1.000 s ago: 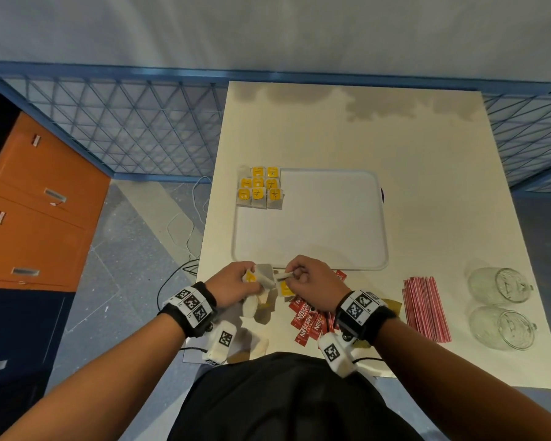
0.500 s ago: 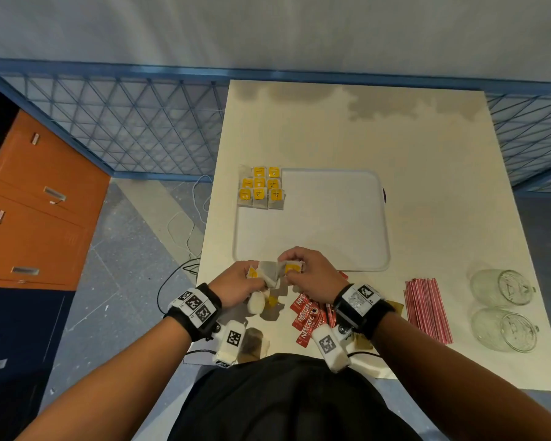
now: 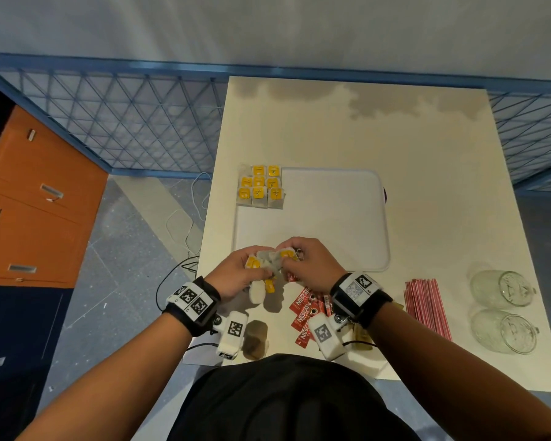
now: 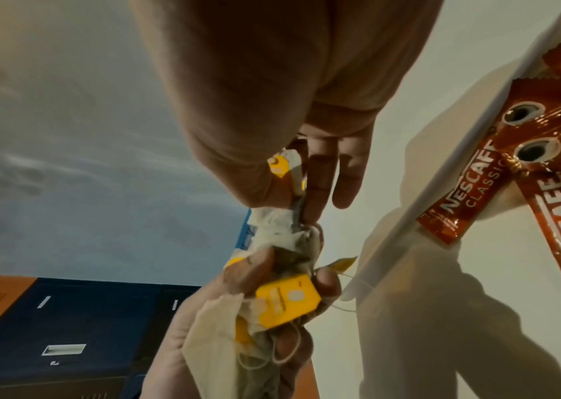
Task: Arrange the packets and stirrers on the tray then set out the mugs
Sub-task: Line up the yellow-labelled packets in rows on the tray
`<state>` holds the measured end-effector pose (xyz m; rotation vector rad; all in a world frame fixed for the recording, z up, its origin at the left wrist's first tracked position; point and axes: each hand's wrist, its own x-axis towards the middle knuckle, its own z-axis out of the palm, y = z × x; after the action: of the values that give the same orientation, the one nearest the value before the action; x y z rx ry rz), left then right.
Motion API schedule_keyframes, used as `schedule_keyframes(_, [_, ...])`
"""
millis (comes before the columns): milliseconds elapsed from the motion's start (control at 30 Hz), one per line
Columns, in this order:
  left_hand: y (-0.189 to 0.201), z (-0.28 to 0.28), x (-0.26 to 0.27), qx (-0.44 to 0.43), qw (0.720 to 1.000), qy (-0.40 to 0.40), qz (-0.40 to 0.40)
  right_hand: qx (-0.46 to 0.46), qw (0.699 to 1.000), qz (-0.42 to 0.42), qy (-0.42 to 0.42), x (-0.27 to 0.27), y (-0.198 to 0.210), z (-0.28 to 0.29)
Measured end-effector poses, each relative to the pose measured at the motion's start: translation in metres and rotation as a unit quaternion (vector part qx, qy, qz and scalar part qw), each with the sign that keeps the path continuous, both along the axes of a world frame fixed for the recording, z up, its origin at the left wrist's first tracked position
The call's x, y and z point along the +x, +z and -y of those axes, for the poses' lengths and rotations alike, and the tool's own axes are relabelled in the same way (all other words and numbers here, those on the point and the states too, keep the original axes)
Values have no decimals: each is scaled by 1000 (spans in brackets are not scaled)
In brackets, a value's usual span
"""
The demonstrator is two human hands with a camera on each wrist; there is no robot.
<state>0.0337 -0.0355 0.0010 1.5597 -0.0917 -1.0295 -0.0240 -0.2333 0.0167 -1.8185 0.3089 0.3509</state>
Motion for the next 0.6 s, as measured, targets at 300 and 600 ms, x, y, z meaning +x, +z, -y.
schedule_keyframes(300, [-6, 3, 5, 8, 1000, 25, -7, -34, 999, 14, -7, 8, -13, 1])
schedule_keyframes(600, [-10, 9, 15, 36, 998, 33, 41, -42, 998, 21, 31, 24, -14, 0])
